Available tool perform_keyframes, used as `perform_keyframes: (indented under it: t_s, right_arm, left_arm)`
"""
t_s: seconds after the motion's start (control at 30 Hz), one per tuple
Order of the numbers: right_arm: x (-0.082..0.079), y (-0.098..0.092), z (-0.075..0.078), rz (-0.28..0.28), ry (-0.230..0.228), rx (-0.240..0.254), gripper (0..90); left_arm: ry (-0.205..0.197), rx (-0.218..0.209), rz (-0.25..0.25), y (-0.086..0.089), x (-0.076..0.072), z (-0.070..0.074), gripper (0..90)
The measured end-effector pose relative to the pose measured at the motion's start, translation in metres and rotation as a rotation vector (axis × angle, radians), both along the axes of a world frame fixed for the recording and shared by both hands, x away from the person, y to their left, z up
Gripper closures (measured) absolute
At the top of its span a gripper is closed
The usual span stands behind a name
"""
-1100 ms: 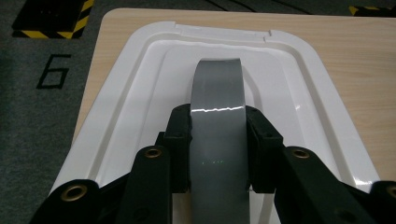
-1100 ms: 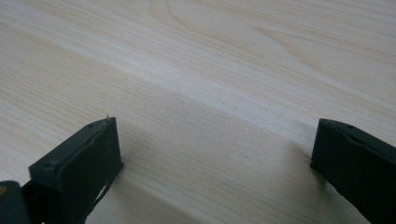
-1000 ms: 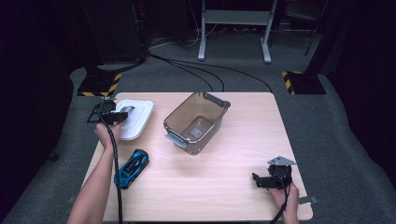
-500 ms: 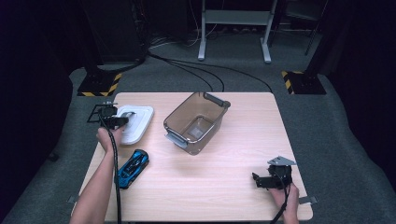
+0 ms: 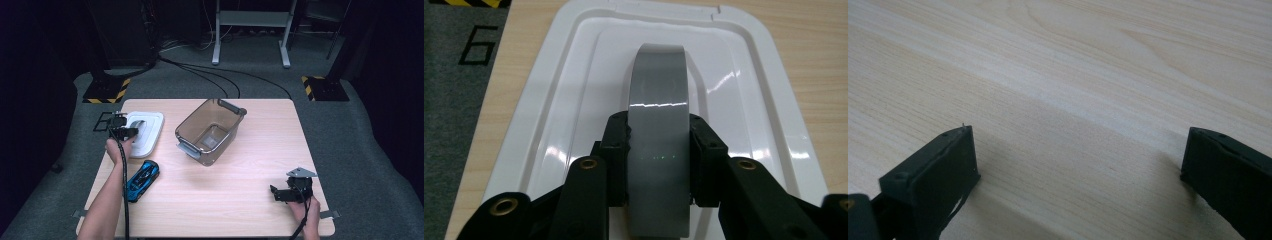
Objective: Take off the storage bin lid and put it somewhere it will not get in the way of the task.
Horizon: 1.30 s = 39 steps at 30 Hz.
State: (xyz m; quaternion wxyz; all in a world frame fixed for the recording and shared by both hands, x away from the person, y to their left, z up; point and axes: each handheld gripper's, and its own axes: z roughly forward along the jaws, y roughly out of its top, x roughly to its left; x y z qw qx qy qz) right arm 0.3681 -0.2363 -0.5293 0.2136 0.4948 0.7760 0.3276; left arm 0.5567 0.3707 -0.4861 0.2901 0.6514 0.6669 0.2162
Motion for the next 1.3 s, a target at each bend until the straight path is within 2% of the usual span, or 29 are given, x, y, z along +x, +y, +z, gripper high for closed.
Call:
perform_keyframes:
  t_s: [0.07,0.17,0.23,0.3,0.37,0.47,0.53,0.63,0.7,0.77,0.87,0.93,1.1,1.17,1.23,1.3]
  right_arm:
    - [0.000,0.000,0.000,0.000,0.000,0.000,0.5]
    - [0.000,0.000,0.000,0.001,0.000,-0.001,0.5]
    - [0.000,0.000,0.000,0.001,0.000,-0.001,0.5]
    - [0.000,0.000,0.000,0.000,0.000,0.000,0.5]
    - [0.000,0.000,0.000,-0.002,0.000,0.001,0.5]
    - [0.000,0.000,0.000,-0.001,0.000,0.000,0.5]
    - [0.000,0.000,0.000,-0.002,0.001,0.002,0.6]
    - [0.000,0.000,0.000,0.000,0.001,0.000,0.6]
    - [0.000,0.000,0.000,-0.001,0.001,0.001,0.5]
    - [0.000,0.000,0.000,-0.001,0.001,0.001,0.5]
    - [0.000,0.000,0.000,0.000,0.000,0.000,0.5]
    - [0.000,0.000,0.000,0.000,0.001,0.000,0.5]
    - [0.000,0.000,0.000,0.000,0.001,0.000,0.5]
    - [0.000,0.000,0.000,0.000,0.001,0.000,0.5]
    - [0.000,0.000,0.000,-0.002,0.001,0.001,0.5]
    - [0.000,0.000,0.000,0.000,0.000,0.000,0.5]
  left_arm:
    - [0.015,0.019,-0.021,0.001,0.001,-0.004,66.6]
    - [0.022,0.004,-0.020,0.001,0.001,-0.009,66.2]
    - [0.020,0.004,-0.036,0.002,0.000,-0.010,65.4]
    - [0.037,-0.007,-0.052,0.003,0.000,-0.010,57.6]
    - [0.036,-0.024,-0.062,0.003,-0.001,-0.010,50.2]
    - [0.043,-0.027,-0.073,0.004,-0.004,-0.007,39.2]
    - [0.032,-0.041,-0.093,0.005,-0.007,-0.003,31.9]
    - [0.014,-0.040,-0.121,0.006,-0.011,0.006,21.6]
    - [0.000,-0.039,-0.126,0.004,-0.015,0.010,20.1]
    - [-0.015,-0.007,-0.148,0.001,-0.020,0.015,17.6]
    - [-0.019,0.009,-0.186,-0.003,-0.027,0.019,14.5]
    - [-0.029,0.003,-0.204,-0.005,-0.032,0.023,12.3]
    - [-0.044,0.031,-0.253,-0.011,-0.043,0.031,8.8]
    - [-0.043,0.032,-0.269,-0.013,-0.047,0.032,7.1]
    - [-0.023,0.019,-0.290,-0.016,-0.051,0.033,3.6]
    - [-0.012,0.038,-0.306,-0.019,-0.055,0.033,1.4]
